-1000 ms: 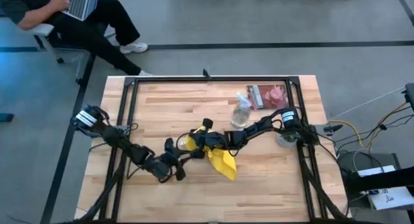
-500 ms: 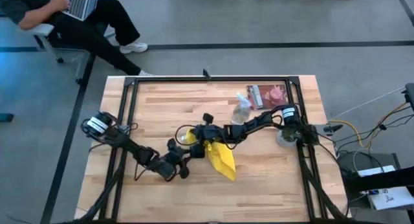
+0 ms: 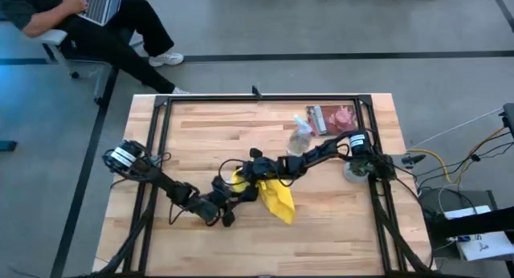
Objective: Apply microfiber cloth
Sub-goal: Wipe the black cellphone with the yellow microfiber cloth
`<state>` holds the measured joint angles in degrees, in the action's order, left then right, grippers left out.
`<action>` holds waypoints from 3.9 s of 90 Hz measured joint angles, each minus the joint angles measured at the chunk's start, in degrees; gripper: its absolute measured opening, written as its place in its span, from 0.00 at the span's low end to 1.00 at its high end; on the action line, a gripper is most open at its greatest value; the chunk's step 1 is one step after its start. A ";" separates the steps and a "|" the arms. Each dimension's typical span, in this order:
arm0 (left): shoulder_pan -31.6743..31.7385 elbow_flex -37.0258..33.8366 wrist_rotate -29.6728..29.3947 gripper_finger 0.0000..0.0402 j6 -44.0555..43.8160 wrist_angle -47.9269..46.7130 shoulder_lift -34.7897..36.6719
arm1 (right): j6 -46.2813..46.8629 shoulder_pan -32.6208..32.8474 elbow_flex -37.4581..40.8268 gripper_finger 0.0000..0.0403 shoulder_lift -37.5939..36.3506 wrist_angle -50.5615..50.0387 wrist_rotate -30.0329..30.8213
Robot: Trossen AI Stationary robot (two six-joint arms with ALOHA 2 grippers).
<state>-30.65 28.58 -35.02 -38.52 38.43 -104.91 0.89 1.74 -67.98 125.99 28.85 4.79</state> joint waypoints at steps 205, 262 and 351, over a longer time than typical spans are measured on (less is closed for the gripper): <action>9.94 2.73 8.18 0.24 21.72 -24.47 19.77 | 61.62 38.50 18.35 0.00 -28.13 -47.63 -0.35; 20.05 11.96 18.09 0.24 37.77 -24.29 19.77 | 106.86 62.13 18.52 0.00 -31.69 -63.78 -15.17; 6.73 8.09 18.05 0.24 24.59 -26.88 26.32 | 97.05 53.19 10.18 0.40 -42.66 -83.25 -17.23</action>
<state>-23.92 36.67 -16.97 -13.92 11.55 -78.59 97.94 54.93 -57.80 83.33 -54.41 -12.44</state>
